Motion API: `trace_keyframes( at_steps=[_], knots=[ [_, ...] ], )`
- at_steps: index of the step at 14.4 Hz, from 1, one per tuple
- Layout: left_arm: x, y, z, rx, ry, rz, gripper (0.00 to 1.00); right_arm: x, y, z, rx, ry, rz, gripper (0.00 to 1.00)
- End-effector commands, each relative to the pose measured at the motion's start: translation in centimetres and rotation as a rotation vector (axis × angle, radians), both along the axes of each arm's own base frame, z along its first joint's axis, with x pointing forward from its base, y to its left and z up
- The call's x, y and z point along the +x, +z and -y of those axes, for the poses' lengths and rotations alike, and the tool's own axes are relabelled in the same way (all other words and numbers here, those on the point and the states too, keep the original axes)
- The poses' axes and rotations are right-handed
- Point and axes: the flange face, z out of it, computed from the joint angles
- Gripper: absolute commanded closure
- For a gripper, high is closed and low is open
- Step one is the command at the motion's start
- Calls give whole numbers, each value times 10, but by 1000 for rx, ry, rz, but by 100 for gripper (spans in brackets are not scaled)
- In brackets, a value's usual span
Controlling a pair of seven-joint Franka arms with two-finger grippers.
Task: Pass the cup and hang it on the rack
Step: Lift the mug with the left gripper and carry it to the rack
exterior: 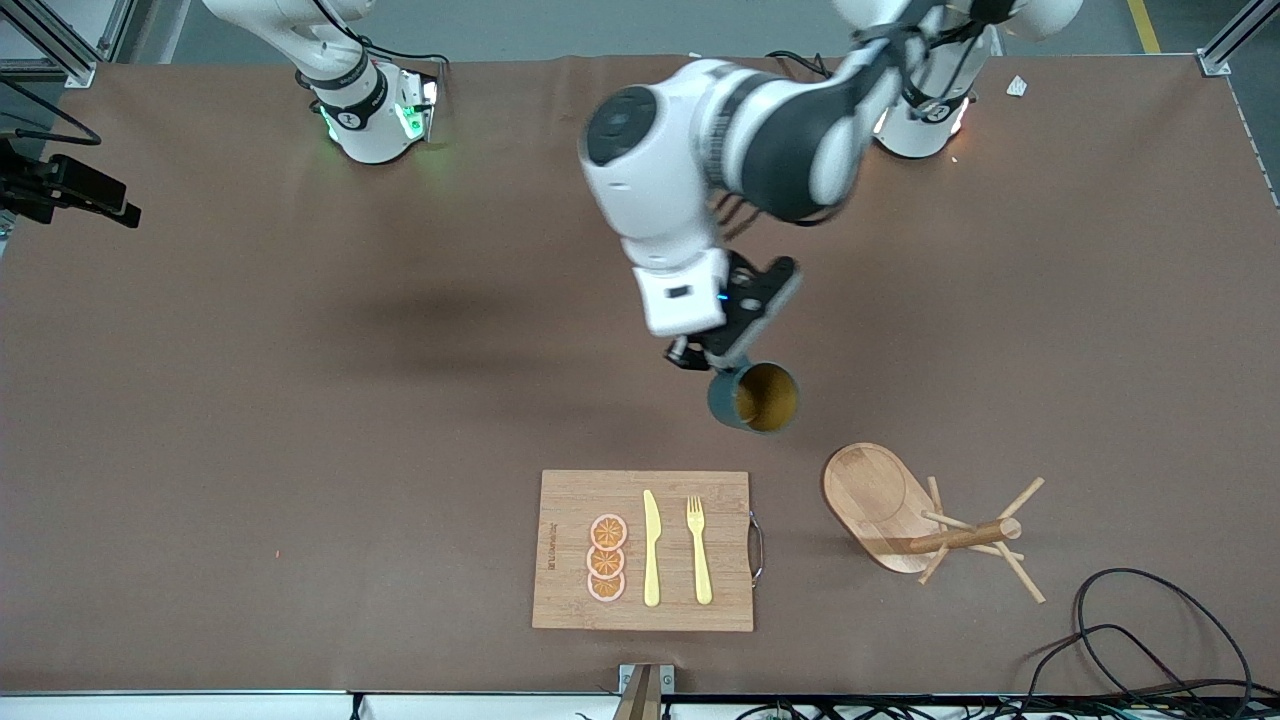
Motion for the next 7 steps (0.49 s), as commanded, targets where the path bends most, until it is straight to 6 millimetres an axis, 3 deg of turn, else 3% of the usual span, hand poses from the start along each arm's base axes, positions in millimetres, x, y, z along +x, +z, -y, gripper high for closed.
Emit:
trace_keyframes(
  at_steps=[1, 4, 7],
  knots=[
    [22, 41, -60, -131, 25, -54, 100, -8, 3, -1, 3, 0, 9, 0],
    [51, 74, -133, -292, 85, -94, 100, -8, 4, -1, 2, 2, 13, 0],
    [66, 99, -186, -468, 169, -125, 100, -7, 5, -3, 3, 5, 19, 0]
  ],
)
